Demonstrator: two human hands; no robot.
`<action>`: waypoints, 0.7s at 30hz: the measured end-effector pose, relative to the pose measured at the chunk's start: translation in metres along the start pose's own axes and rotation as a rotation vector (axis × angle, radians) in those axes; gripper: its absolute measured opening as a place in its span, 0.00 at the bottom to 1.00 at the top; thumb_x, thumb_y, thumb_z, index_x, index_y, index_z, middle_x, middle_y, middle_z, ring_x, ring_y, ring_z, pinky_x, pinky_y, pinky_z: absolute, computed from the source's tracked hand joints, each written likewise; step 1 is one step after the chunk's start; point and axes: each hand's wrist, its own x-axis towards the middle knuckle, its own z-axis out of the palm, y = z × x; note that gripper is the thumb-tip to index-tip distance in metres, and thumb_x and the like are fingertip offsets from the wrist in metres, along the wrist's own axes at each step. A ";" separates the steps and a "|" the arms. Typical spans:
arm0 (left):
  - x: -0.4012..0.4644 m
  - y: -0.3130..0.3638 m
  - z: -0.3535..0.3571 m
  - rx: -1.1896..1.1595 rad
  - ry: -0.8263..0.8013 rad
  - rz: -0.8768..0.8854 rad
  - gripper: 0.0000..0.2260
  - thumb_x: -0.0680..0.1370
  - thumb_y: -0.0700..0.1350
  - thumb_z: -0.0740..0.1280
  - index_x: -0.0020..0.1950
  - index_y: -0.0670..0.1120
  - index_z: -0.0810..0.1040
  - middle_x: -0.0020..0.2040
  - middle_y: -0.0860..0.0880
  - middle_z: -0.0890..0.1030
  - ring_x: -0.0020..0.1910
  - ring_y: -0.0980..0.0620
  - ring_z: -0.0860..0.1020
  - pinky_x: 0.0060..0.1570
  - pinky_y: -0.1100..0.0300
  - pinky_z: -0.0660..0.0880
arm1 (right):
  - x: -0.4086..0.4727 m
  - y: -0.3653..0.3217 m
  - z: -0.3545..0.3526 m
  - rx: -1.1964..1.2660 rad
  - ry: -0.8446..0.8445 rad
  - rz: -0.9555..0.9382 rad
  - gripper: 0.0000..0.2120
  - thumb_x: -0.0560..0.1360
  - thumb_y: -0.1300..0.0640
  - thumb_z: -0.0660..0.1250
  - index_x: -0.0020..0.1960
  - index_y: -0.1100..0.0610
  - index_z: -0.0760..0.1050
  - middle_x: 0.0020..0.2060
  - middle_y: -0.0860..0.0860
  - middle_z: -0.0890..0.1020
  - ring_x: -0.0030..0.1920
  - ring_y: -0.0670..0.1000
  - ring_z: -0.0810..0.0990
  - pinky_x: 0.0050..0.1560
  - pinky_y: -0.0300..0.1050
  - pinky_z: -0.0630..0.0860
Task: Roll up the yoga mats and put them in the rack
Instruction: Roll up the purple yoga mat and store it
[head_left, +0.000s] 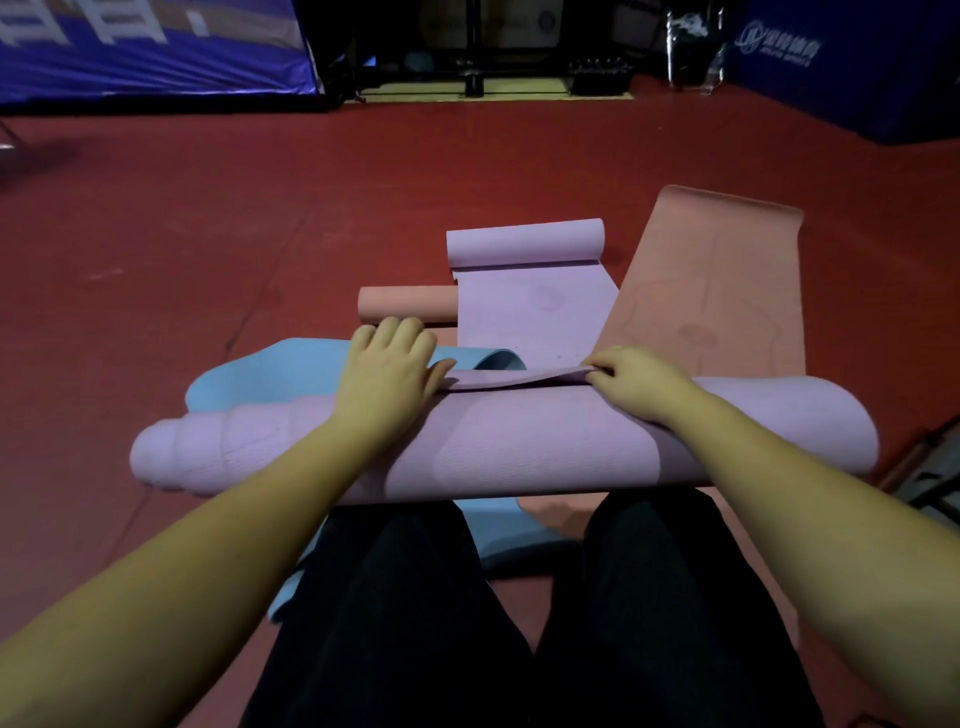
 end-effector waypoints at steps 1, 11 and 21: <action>0.004 0.013 -0.002 -0.055 -0.028 -0.034 0.19 0.79 0.57 0.56 0.46 0.43 0.77 0.46 0.44 0.78 0.44 0.41 0.75 0.44 0.48 0.64 | -0.001 -0.002 0.000 0.004 0.007 -0.002 0.13 0.78 0.53 0.60 0.57 0.48 0.81 0.56 0.50 0.81 0.56 0.54 0.77 0.56 0.50 0.74; 0.024 0.101 0.011 -0.136 -0.494 -0.214 0.30 0.82 0.65 0.46 0.51 0.45 0.80 0.52 0.43 0.82 0.54 0.40 0.77 0.53 0.48 0.67 | -0.017 0.006 0.007 0.023 0.115 0.030 0.11 0.76 0.53 0.63 0.52 0.48 0.83 0.52 0.47 0.84 0.53 0.53 0.79 0.49 0.46 0.73; 0.045 0.081 0.028 -0.243 -0.538 -0.267 0.33 0.83 0.64 0.46 0.52 0.42 0.83 0.54 0.40 0.82 0.54 0.39 0.79 0.51 0.51 0.71 | -0.102 -0.057 0.081 1.799 0.377 0.826 0.09 0.75 0.59 0.58 0.38 0.58 0.72 0.23 0.49 0.74 0.24 0.47 0.70 0.24 0.37 0.65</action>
